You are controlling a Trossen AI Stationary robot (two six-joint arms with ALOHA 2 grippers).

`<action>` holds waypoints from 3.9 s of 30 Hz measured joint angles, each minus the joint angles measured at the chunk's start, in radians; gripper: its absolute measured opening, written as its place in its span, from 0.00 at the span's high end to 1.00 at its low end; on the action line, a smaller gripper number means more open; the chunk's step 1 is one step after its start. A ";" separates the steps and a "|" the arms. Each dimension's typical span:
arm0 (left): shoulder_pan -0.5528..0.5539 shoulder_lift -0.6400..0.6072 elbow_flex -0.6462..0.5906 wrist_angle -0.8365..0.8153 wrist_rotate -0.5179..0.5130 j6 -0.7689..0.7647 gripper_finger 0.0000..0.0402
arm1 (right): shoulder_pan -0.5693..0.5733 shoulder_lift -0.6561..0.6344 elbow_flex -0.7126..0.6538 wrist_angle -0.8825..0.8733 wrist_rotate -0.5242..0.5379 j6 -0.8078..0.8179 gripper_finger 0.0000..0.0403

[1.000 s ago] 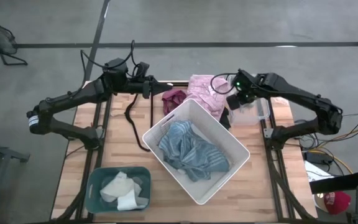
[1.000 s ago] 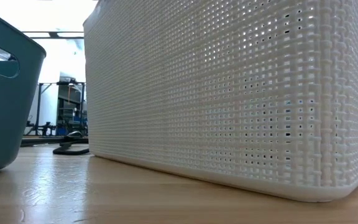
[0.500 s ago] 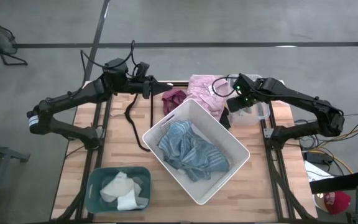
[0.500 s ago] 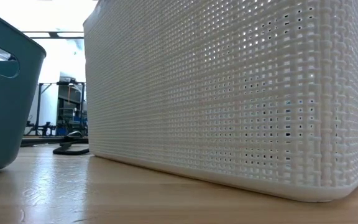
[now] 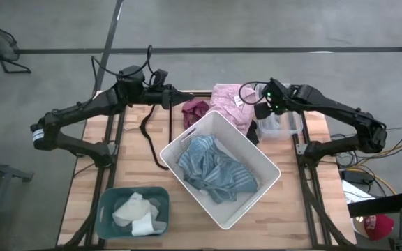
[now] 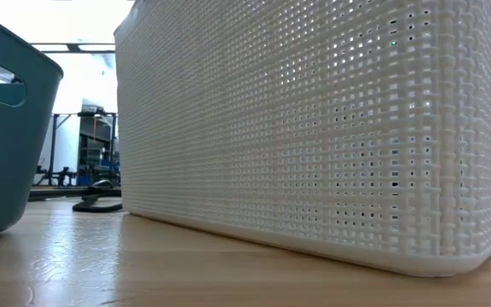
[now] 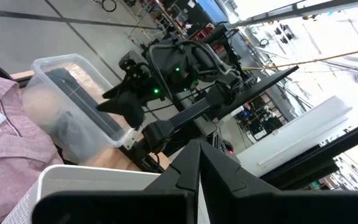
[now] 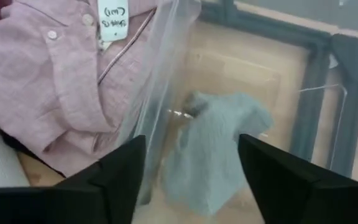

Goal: Pick & Place Cloths
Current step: Put the pink shirt into the white bin

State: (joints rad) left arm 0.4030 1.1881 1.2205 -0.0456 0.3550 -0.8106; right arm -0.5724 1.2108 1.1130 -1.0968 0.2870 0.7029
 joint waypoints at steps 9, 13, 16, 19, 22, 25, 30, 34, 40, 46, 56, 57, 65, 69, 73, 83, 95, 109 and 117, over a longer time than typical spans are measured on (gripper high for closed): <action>0.001 0.000 0.000 0.012 -0.028 -0.002 0.96 | 0.005 0.000 0.097 0.100 0.001 -0.083 0.22; 0.003 0.009 0.001 0.010 -0.050 0.005 0.95 | 0.003 0.000 0.125 0.155 0.001 -0.124 0.19; 0.012 0.024 0.001 0.009 -0.050 0.005 0.90 | 0.003 0.000 0.143 0.159 -0.003 -0.106 0.19; 0.030 0.045 0.001 0.009 -0.050 0.005 0.81 | 0.005 0.001 0.155 0.159 -0.032 -0.075 0.20; 0.065 0.083 0.004 0.009 -0.039 0.004 0.71 | 0.007 0.000 0.166 0.162 -0.070 -0.068 0.23; 0.116 0.141 0.019 0.004 0.004 -0.004 0.61 | 0.018 0.001 0.170 0.163 -0.105 -0.066 0.26; 0.201 0.269 0.081 0.009 0.071 -0.016 0.43 | 0.032 0.001 0.169 0.170 -0.113 -0.070 0.29; 0.263 0.386 0.152 0.008 0.076 -0.018 0.31 | 0.033 0.002 0.167 0.174 -0.112 -0.076 0.32; 0.295 0.580 0.288 -0.033 0.078 -0.022 0.23 | 0.033 0.002 0.162 0.173 -0.112 -0.132 0.35; 0.307 0.750 0.420 -0.204 0.090 -0.005 0.24 | 0.033 0.002 0.151 0.168 -0.112 -0.170 0.39; 0.309 0.890 0.470 -0.227 0.143 -0.071 0.24 | 0.033 0.002 0.112 0.170 -0.112 -0.229 0.44; 0.309 0.894 0.470 -0.227 0.168 -0.079 0.24 | 0.033 0.002 0.110 0.169 -0.112 -0.246 0.44; 0.306 0.867 0.470 -0.221 0.191 -0.089 0.25 | 0.011 0.002 0.109 0.244 -0.286 -0.266 0.45; 0.306 0.884 0.463 -0.231 0.153 -0.096 0.25 | 0.008 0.003 0.109 0.291 -0.287 -0.263 0.44; 0.291 0.901 0.462 -0.342 0.244 -0.084 0.25 | 0.009 0.003 0.109 0.302 -0.288 -0.262 0.42; 0.245 0.923 0.461 -0.433 0.080 0.024 0.25 | 0.003 0.003 0.104 0.302 -0.280 -0.322 0.41; 0.242 1.053 0.461 -0.283 0.109 -0.101 0.25 | -0.009 0.003 0.057 0.300 -0.280 -0.363 0.49; 0.258 1.054 0.461 -0.254 0.281 0.056 0.45 | -0.052 0.003 0.047 0.316 -0.284 -0.364 0.59; 0.264 1.056 0.422 -0.281 0.267 0.149 0.95 | -0.060 0.003 0.047 0.328 -0.285 -0.363 0.66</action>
State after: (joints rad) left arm 0.6666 2.2439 1.6430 -0.3262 0.6219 -0.6621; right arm -0.6319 1.2140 1.1603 -0.7692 0.0025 0.3397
